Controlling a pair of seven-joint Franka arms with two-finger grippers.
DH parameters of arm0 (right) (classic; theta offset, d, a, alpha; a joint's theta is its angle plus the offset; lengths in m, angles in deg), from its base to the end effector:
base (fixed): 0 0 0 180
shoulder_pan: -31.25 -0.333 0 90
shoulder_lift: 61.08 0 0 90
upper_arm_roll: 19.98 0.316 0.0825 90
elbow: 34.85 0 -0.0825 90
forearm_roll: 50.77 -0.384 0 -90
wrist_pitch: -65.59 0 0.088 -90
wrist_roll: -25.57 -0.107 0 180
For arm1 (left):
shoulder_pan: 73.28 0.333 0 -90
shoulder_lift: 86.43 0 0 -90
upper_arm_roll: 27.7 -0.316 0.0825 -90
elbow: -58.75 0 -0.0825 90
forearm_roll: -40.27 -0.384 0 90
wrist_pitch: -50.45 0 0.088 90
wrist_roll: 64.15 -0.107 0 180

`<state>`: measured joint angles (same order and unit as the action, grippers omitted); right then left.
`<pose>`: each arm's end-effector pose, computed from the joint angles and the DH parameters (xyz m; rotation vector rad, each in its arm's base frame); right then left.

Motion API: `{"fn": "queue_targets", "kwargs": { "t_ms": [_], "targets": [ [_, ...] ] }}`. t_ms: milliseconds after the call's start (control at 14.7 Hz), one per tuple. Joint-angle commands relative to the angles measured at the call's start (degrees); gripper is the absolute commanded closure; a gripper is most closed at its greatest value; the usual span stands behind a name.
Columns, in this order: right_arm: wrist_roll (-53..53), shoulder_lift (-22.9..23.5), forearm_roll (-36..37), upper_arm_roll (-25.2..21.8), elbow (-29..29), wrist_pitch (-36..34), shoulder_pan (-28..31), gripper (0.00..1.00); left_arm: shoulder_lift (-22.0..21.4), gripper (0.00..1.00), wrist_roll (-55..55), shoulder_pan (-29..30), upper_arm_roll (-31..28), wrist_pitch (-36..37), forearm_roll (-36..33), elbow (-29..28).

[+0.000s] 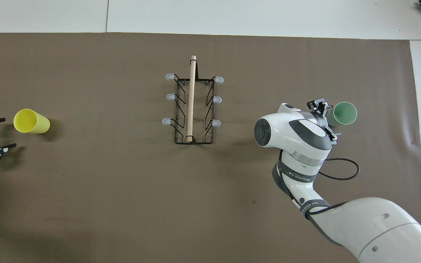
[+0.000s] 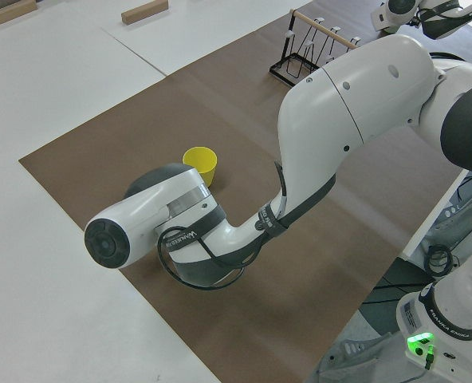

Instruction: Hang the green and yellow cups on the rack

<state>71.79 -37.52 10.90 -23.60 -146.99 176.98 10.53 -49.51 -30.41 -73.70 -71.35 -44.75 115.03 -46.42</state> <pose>0.5820 0.1183 0.2655 1.4330 1.7333 -0.7340 0.5268 0.3152 0.2449 1.3230 1.8773 -0.4891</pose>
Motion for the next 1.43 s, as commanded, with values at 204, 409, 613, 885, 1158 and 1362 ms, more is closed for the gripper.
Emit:
{"fn": "queue_targets", "kwargs": {
  "t_ms": [204,409,613,885,1158,1362],
  "targets": [
    [-0.95,0.79,1.87,0.2,-0.1,3.65,3.13,0.0,-4.93,0.0,2.73,-2.13,-0.64,0.62,5.2,-9.6],
    [-1.31,1.66,3.27,0.2,-0.1,4.88,3.92,0.0,-5.99,0.0,2.56,-3.62,-0.64,0.45,9.07,-13.73],
    [-1.31,1.76,3.89,0.2,-0.1,5.5,4.89,0.01,-7.13,0.0,2.21,-4.5,-0.64,0.09,13.02,-16.55],
    [-2.1,1.76,3.81,0.2,0.07,4.63,4.72,0.99,-7.13,0.0,2.12,-6.26,-0.64,-1.31,16.46,-17.7],
    [-5.7,1.58,0.05,0.55,4.36,-0.99,2.97,1.0,-7.13,0.0,2.12,-6.7,-0.47,-2.37,18.83,-17.53],
    [-7.98,-0.08,-8.22,0.64,6.05,-0.04,3.31,1.0,-7.05,0.0,2.12,-7.4,-0.29,-4.47,20.94,-17.52]
  ]
}}
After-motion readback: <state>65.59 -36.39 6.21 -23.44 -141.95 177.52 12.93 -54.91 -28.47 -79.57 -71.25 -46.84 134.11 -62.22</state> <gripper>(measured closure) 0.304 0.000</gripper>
